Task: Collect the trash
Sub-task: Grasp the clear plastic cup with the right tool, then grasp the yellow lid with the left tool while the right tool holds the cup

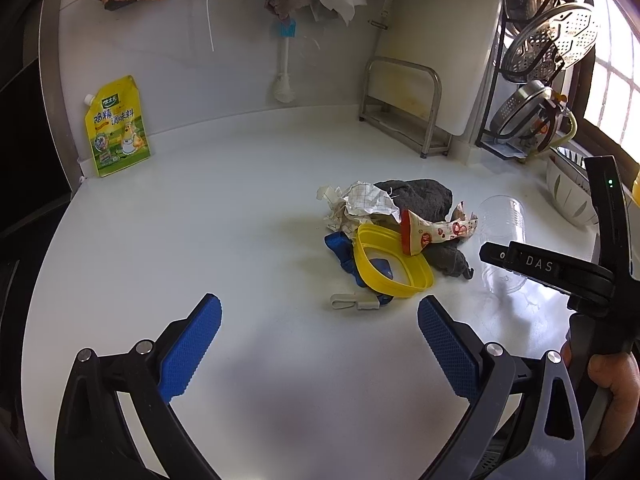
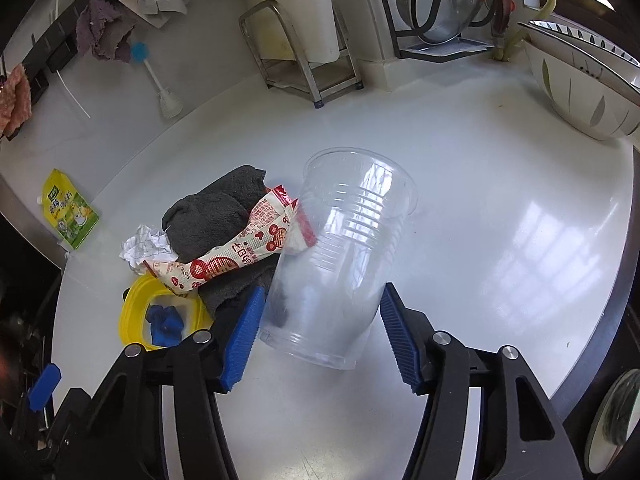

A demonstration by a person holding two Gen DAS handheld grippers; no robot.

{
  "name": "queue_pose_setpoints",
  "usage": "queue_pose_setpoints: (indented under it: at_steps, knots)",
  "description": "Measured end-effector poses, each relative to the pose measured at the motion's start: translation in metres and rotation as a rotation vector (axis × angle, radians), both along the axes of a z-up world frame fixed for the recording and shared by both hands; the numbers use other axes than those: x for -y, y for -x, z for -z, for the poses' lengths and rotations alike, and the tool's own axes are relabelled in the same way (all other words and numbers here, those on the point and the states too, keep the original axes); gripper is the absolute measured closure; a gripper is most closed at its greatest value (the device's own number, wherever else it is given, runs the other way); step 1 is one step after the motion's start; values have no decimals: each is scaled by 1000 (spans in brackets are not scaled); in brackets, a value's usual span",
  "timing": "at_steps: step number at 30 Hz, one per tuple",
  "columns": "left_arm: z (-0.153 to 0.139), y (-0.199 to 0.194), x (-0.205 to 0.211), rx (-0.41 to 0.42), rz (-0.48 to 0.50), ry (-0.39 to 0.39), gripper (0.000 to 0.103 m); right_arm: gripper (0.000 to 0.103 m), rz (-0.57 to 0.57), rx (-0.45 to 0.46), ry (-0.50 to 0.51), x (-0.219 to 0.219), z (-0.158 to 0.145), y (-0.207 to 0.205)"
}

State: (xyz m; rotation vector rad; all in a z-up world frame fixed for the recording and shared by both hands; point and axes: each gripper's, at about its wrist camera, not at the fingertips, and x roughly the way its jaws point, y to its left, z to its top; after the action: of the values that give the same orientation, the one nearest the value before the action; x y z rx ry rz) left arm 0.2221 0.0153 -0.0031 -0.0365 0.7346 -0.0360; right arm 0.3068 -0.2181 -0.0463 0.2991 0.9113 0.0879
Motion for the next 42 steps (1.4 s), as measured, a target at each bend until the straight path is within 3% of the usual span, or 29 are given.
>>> queue_pose_setpoints:
  at_steps: [11, 18, 24, 27, 29, 33, 42]
  knots:
    - [15, -39, 16, -53, -36, 3, 6, 49, -2, 124, -4, 30, -5, 50]
    - [25, -56, 26, -61, -67, -42, 9, 49, 8, 162, -82, 43, -8, 65]
    - [30, -61, 34, -77, -61, -73, 45, 49, -7, 154, -101, 38, -4, 66]
    - [30, -60, 34, -78, -59, -72, 69, 49, -17, 160, -93, 34, -5, 66]
    - [31, -60, 33, -85, -53, -59, 91, 49, -20, 158, -99, 33, -5, 66]
    - [29, -56, 33, -70, -46, -60, 97, 49, -21, 156, -119, 36, -5, 65]
    - [11, -47, 22, -22, -52, -43, 97, 49, -15, 153, -141, 40, -4, 65]
